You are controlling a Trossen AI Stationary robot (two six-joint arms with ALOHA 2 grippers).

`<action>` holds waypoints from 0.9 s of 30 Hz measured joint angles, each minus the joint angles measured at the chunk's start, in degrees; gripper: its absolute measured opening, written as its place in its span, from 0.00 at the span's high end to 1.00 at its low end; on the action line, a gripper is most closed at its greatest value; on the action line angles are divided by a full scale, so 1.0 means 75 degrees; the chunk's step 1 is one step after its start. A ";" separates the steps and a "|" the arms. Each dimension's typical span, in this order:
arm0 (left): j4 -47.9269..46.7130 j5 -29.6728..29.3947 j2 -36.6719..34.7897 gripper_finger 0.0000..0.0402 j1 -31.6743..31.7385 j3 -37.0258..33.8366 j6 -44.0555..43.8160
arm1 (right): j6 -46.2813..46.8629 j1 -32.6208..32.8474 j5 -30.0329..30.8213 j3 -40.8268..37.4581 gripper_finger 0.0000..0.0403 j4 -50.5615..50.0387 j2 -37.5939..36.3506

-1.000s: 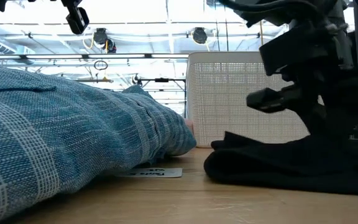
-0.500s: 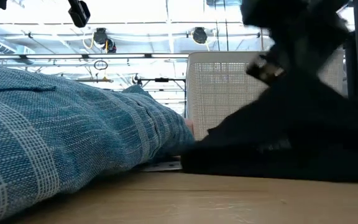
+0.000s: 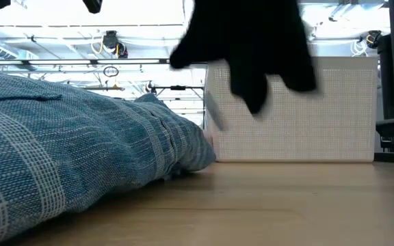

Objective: Pick & Place Cloths
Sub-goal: Put the black underwear into the gold wire basket

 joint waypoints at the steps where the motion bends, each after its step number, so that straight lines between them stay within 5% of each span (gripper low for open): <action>1: 0.0122 -0.0020 0.0053 0.94 -0.0019 0.0000 0.0087 | 0.0124 -0.0028 -0.0004 0.0000 1.00 0.0342 -0.0030; 17: 0.2192 -0.0055 0.1301 0.68 -0.0066 0.0000 -0.0051 | 0.1904 -0.1061 -0.0117 0.0015 1.00 0.5070 -0.0043; 27: 0.2615 -0.0125 0.2054 0.47 -0.0066 0.0591 0.0052 | 0.2534 -0.1375 0.0734 0.0015 1.00 0.5871 -0.0036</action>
